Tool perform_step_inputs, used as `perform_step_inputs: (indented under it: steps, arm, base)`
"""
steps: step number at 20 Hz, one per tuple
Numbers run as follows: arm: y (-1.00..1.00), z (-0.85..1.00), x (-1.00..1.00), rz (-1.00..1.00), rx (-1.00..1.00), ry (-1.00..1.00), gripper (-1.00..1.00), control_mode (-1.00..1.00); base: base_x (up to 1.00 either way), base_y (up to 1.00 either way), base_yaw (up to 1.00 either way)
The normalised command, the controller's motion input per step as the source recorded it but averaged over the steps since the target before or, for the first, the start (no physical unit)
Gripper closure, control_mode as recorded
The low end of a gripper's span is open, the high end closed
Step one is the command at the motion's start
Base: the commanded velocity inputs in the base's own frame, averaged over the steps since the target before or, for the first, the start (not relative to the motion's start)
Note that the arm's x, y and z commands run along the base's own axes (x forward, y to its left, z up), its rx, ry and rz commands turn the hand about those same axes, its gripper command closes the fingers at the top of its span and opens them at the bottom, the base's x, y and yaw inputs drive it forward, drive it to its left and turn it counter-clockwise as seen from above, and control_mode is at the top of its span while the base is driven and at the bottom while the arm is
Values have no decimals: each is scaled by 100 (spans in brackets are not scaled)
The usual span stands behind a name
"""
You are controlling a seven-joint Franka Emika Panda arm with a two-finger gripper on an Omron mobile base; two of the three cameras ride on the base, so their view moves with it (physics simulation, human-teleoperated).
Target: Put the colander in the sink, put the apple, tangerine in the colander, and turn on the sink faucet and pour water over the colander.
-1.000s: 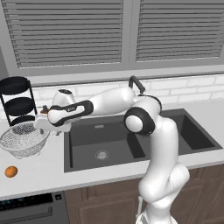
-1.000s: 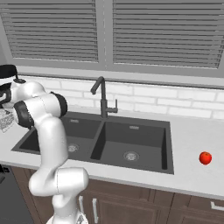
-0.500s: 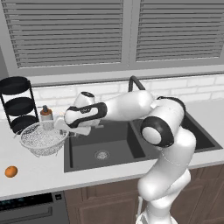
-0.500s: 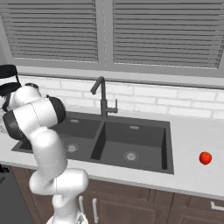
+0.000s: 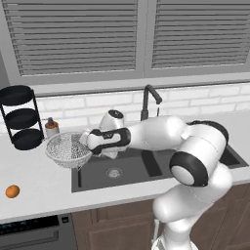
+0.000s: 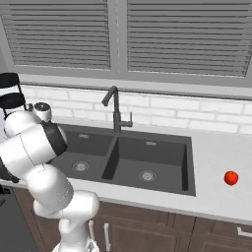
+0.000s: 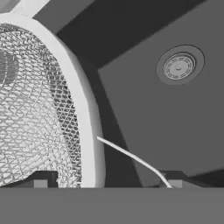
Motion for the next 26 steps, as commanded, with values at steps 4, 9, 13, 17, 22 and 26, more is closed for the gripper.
perform_step_inputs:
  steps: [4, 9, 13, 17, 22, 26]
  arm:
    - [-49, 0, -14, -55, 0, 20, 100, -100]
    - [-48, 0, -11, -60, 0, 22, 100, -100]
    - [-52, 0, -8, -60, 0, 23, 100, -100]
    - [-50, 0, -5, -57, 0, 22, 100, -100]
    - [-47, -3, 0, -51, 0, 17, 100, -100]
    - [-10, -6, 17, -33, 0, 4, 100, -100]
  base:
    - [0, 0, 0]
    - [0, 0, 0]
    - [0, 0, 0]
    - [0, 0, 0]
    - [0, 0, 0]
    - [0, 0, 0]
